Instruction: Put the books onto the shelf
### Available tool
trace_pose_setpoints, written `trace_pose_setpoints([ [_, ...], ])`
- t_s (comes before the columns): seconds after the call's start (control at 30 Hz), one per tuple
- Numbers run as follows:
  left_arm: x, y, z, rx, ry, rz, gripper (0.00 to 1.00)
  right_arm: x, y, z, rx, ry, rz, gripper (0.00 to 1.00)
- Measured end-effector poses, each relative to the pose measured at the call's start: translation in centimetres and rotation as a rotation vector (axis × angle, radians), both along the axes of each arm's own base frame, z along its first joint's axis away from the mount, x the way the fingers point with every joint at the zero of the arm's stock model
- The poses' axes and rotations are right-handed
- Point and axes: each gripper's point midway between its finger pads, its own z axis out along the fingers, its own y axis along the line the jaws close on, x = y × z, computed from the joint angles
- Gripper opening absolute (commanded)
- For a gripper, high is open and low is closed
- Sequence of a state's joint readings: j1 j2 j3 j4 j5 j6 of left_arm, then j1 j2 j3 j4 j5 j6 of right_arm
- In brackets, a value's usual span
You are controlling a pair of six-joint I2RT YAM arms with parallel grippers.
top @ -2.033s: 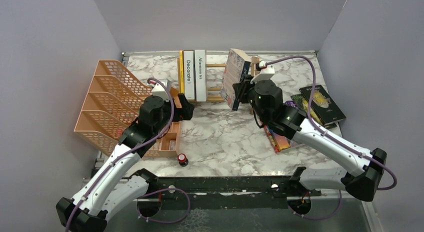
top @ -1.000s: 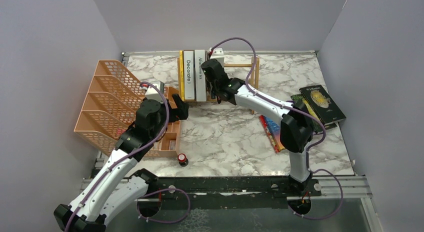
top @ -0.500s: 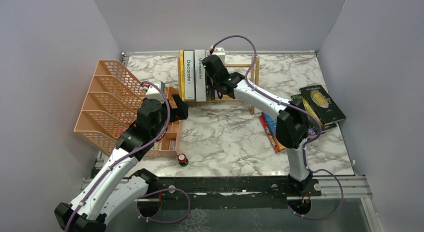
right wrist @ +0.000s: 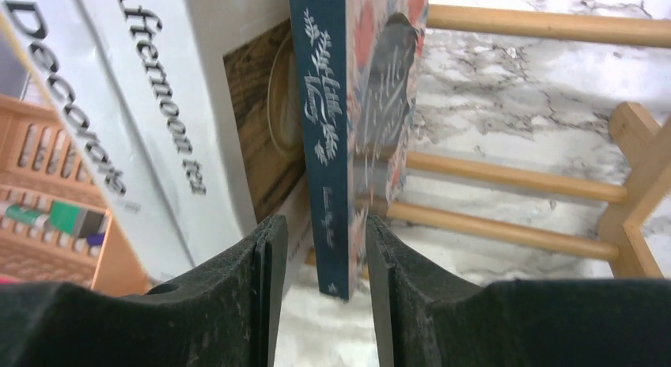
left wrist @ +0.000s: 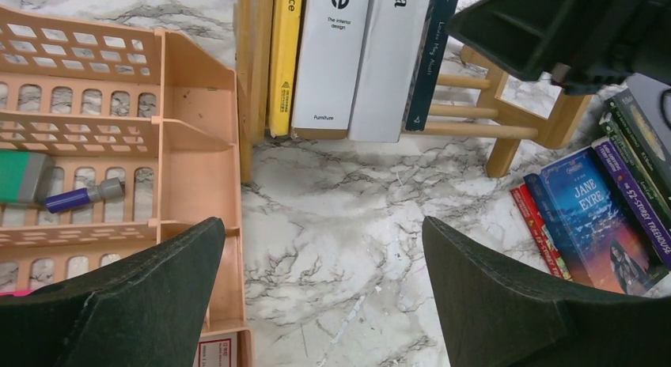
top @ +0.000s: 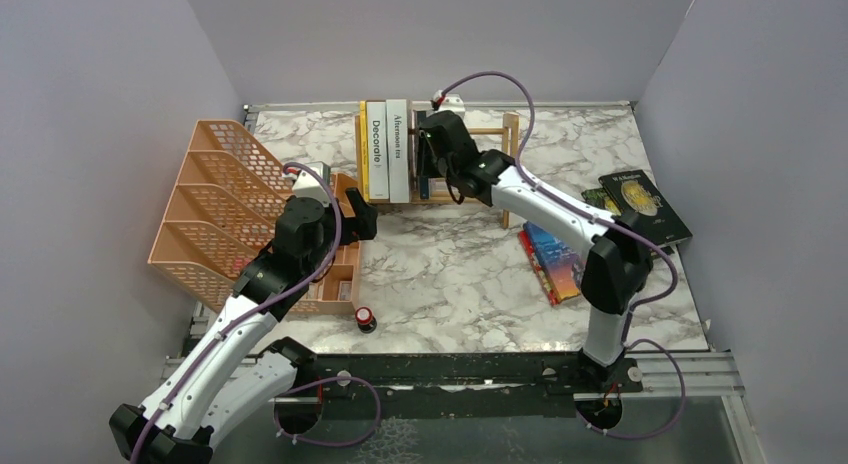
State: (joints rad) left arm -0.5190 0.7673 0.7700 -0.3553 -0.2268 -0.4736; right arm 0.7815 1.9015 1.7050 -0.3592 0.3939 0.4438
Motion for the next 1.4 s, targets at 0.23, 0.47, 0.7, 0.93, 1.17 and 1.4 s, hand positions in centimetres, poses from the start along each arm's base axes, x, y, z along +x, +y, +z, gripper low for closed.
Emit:
trace_pose_setpoints([
  [0.23, -0.2, -0.3, -0.2, -0.003, 0.010, -0.020, 0.95, -4.3, -3.9, 2.6, 0.027, -0.018, 0.012, 0.54],
  [0.47, -0.3, -0.6, -0.2, -0.008, 0.014, -0.037, 0.95, -8.2, -11.0, 1.9, -0.066, -0.005, -0.118, 0.71],
  [0.7, -0.4, -0.7, -0.2, -0.011, 0.015, -0.044, 0.94, -11.3, -19.6, -1.3, -0.235, 0.038, -0.310, 0.76],
  [0.93, -0.6, -0.9, 0.4, -0.039, 0.006, -0.047, 0.95, -9.9, -28.3, -4.2, -0.504, 0.136, -0.568, 0.80],
  [1.17, -1.1, -1.6, 3.3, -0.095, -0.035, -0.088, 0.95, -10.5, -31.2, -7.9, -0.711, 0.239, -0.588, 0.85],
  [1.4, -2.0, -1.9, 5.3, -0.153, -0.056, -0.111, 0.95, -10.8, -35.6, -10.6, -0.771, 0.361, -0.610, 0.88],
])
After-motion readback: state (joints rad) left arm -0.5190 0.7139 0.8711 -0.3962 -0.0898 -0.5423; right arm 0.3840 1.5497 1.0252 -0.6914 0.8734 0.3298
